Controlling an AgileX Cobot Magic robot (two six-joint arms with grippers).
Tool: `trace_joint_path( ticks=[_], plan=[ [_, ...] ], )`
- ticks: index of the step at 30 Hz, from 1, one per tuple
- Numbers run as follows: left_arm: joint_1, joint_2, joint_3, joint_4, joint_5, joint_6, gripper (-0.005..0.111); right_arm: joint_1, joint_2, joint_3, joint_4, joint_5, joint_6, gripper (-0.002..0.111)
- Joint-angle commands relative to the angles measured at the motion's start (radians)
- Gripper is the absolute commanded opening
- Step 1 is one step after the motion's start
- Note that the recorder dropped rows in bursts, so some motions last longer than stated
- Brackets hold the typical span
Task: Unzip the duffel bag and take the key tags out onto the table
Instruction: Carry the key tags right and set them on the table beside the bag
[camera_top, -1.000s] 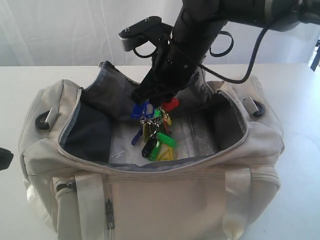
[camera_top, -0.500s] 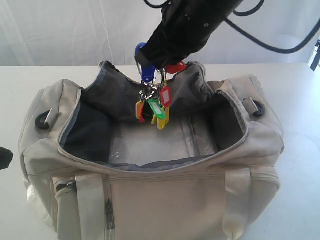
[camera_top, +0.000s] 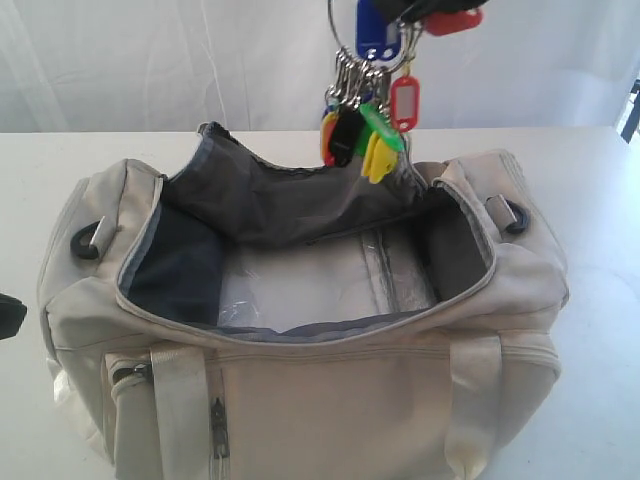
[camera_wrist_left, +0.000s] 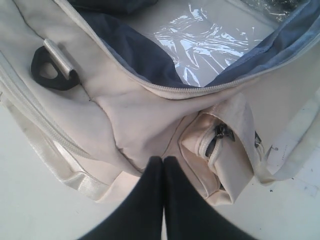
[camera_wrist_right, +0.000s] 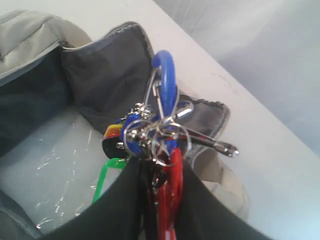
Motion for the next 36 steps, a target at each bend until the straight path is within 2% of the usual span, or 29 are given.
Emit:
trace_joint_path(
  ticks=[1, 5, 8, 16, 20, 27, 36],
  plan=[
    [0.003, -0.007, 0.003, -0.017, 0.005, 0.005, 0.0, -0.005, -0.095, 0.001, -0.146, 0.059, 0.071, 0.0],
    [0.003, -0.007, 0.003, -0.017, 0.005, 0.005, 0.0, -0.01, -0.144, 0.001, -0.227, 0.146, 0.114, 0.0],
    [0.003, -0.007, 0.003, -0.017, 0.005, 0.005, 0.0, -0.054, -0.176, 0.001, -0.236, 0.182, 0.114, 0.0],
    [0.003, -0.007, 0.003, -0.017, 0.005, 0.005, 0.0, -0.284, -0.215, 0.105, -0.22, 0.177, 0.081, 0.0],
    [0.003, -0.007, 0.003, -0.017, 0.005, 0.005, 0.0, -0.405, -0.215, 0.184, -0.166, 0.082, 0.071, 0.0],
    [0.003, -0.007, 0.003, -0.017, 0.005, 0.005, 0.0, -0.621, -0.173, 0.327, 0.093, -0.03, -0.037, 0.0],
    [0.003, -0.007, 0.003, -0.017, 0.005, 0.005, 0.0, -0.8, -0.061, 0.459, 0.318, -0.056, -0.149, 0.0]
  ],
)
